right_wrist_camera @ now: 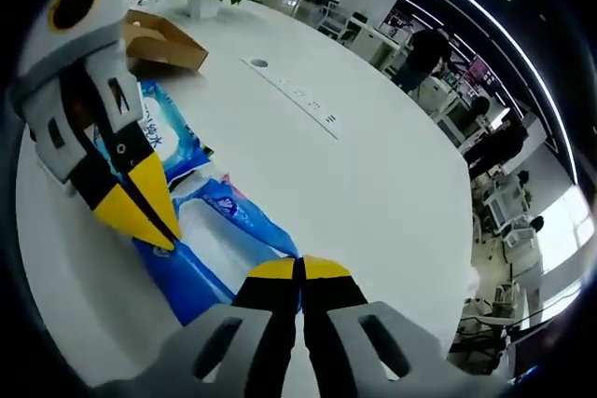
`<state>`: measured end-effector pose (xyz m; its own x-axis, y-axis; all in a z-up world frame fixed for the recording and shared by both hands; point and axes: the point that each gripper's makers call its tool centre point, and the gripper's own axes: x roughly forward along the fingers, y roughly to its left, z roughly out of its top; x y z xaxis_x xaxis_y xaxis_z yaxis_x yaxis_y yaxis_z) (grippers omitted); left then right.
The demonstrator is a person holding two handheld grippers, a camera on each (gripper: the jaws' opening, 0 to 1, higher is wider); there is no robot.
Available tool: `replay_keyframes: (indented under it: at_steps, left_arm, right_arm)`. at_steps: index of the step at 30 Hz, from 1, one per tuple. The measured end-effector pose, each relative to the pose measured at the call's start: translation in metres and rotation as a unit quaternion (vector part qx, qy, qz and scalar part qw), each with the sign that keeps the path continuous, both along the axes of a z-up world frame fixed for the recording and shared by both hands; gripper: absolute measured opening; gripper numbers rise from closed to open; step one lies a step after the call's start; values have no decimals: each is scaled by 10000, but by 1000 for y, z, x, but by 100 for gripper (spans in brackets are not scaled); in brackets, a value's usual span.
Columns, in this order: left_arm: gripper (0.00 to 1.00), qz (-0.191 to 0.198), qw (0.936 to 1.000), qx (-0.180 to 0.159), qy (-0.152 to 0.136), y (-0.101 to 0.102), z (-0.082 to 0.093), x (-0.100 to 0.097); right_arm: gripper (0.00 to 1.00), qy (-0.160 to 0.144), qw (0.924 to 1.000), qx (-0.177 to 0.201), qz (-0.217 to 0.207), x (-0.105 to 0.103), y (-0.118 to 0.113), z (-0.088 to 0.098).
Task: Operate the shoe box by opening the lid, removing the specified soft item, and placing it in the target area until the item is outside and the box remains undamaged.
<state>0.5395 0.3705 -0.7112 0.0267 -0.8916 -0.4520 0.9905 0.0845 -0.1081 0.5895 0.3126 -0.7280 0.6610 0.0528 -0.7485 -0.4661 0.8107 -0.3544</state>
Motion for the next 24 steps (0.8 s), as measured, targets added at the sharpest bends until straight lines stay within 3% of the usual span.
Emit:
replay_keyframes:
  at_steps: [7,24]
  left_arm:
    - [0,-57,9999,151,35,-4,-15,-4]
    - [0,12,9998,151,101,-3,-18,3]
  right_arm:
    - [0,95,10000,-29,-1,-1,-1,-12]
    - [0,-26,10000,29,-72,12,-3,-16]
